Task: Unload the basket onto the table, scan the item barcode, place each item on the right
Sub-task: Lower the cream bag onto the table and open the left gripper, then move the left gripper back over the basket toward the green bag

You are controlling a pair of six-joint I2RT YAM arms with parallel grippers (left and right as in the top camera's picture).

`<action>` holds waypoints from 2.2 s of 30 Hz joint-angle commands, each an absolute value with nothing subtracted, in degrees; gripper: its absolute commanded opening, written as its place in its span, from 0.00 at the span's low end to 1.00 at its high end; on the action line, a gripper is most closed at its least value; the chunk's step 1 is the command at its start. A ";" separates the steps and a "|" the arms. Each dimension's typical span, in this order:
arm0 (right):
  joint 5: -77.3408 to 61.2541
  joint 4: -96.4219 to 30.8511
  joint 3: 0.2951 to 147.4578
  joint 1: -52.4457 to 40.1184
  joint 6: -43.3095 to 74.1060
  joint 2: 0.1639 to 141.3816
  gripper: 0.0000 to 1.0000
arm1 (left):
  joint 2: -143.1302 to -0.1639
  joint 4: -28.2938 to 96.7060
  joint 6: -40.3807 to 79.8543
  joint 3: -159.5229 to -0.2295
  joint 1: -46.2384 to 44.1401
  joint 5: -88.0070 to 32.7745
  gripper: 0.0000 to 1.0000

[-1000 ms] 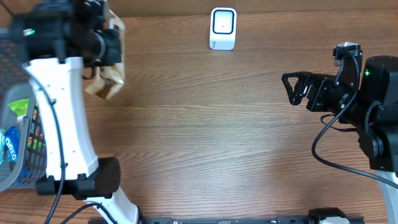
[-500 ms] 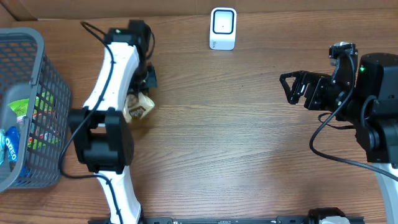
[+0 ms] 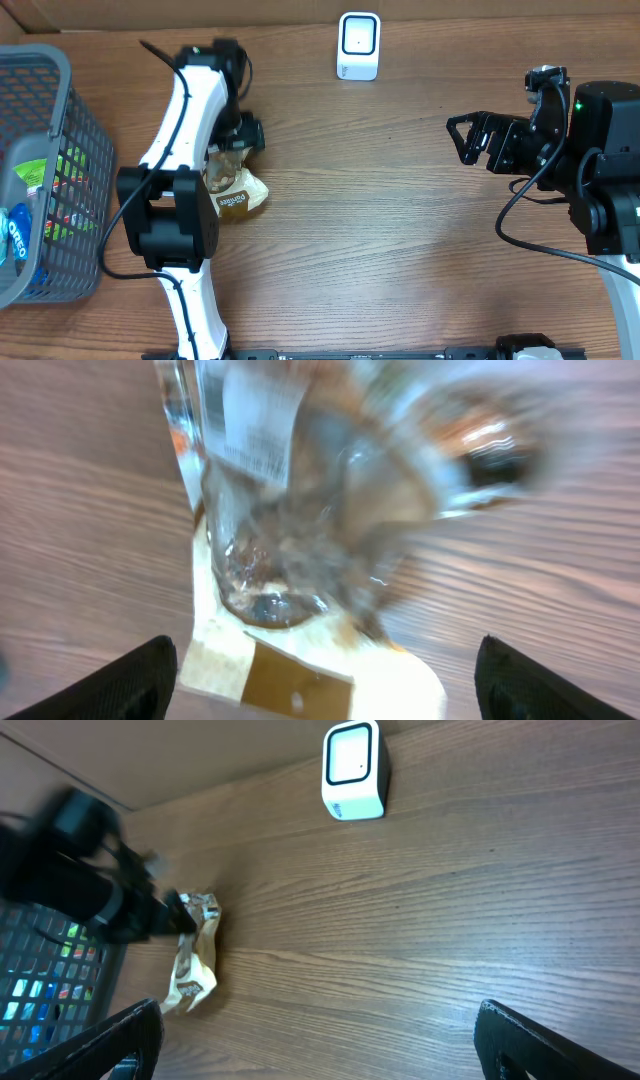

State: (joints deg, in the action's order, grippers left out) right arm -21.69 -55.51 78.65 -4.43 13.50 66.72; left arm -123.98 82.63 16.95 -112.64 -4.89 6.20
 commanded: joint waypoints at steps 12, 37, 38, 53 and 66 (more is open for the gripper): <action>-23.44 -54.78 80.16 -4.10 13.85 66.57 0.99 | -106.67 94.70 9.63 -152.77 15.70 7.03 1.00; -24.34 -54.59 80.16 -4.10 16.56 66.57 0.99 | -135.72 89.45 5.43 -150.36 47.86 -8.62 1.00; -24.34 -54.59 80.16 -4.10 16.56 66.57 0.99 | -136.79 89.82 6.17 -150.36 47.66 -7.33 1.00; -24.32 -54.59 80.16 -4.10 16.58 66.57 0.99 | -144.22 90.74 12.10 -150.19 43.33 1.98 1.00; -24.32 -54.74 80.16 -4.10 16.53 66.57 0.99 | -144.22 91.31 10.09 -150.19 41.93 2.79 1.00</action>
